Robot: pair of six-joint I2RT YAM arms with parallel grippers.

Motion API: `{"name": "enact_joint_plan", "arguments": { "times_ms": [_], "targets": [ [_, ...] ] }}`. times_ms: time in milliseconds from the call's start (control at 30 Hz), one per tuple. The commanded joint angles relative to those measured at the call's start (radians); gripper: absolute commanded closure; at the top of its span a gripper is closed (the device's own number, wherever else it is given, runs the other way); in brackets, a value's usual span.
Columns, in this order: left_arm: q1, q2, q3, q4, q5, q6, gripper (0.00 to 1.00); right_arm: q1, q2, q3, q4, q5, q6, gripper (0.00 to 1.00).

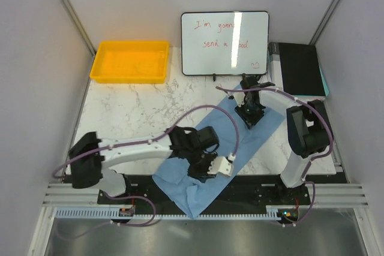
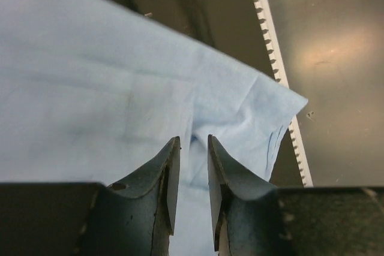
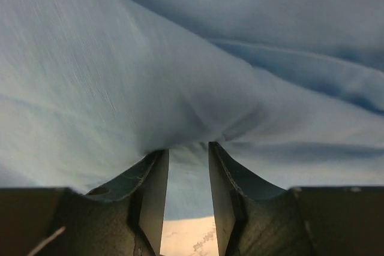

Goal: Fold and stack the long sleeve shirts
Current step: Fold the shirt

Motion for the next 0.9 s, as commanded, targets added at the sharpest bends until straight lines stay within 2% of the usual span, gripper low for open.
{"name": "enact_joint_plan", "arguments": {
  "times_ms": [0, 33, 67, 133, 300, 333, 467, 600, 700, 867],
  "targets": [
    [0.191, -0.318, -0.107, -0.023, 0.158, -0.033, 0.67, 0.068, 0.085, 0.006, 0.1, 0.062, -0.012, 0.6],
    [0.255, -0.373, -0.128, -0.03, 0.14, -0.019, 0.67, 0.097, 0.098, 0.012, 0.111, 0.074, -0.018, 0.6],
    [0.281, -0.455, -0.15, -0.061, 0.13, 0.022, 0.67, 0.114, 0.111, 0.021, 0.132, 0.091, -0.027, 0.6],
    [0.315, -0.525, -0.204, -0.09, 0.069, 0.05, 0.67, 0.161, 0.149, 0.052, 0.144, 0.103, -0.047, 0.6],
    [0.325, -0.582, -0.299, -0.182, -0.021, 0.107, 0.67, 0.281, 0.203, 0.136, 0.164, 0.142, -0.102, 0.6],
    [0.325, -0.571, -0.311, -0.182, -0.042, 0.113, 0.67, 0.314, 0.206, 0.144, 0.172, 0.162, -0.131, 0.6],
    [0.328, -0.455, -0.334, -0.132, -0.111, 0.135, 0.64, 0.313, 0.229, 0.185, 0.184, 0.222, -0.195, 0.6],
    [0.326, -0.294, -0.319, -0.064, -0.124, 0.165, 0.62, 0.293, 0.169, 0.099, 0.198, 0.231, -0.257, 0.6],
    [0.305, -0.176, -0.3, -0.041, -0.131, 0.204, 0.64, 0.261, 0.101, 0.076, 0.169, 0.18, -0.245, 0.57],
    [0.249, -0.076, -0.325, 0.04, -0.171, 0.216, 0.66, 0.177, -0.027, 0.141, 0.034, -0.072, -0.145, 0.45]
  ]
}}
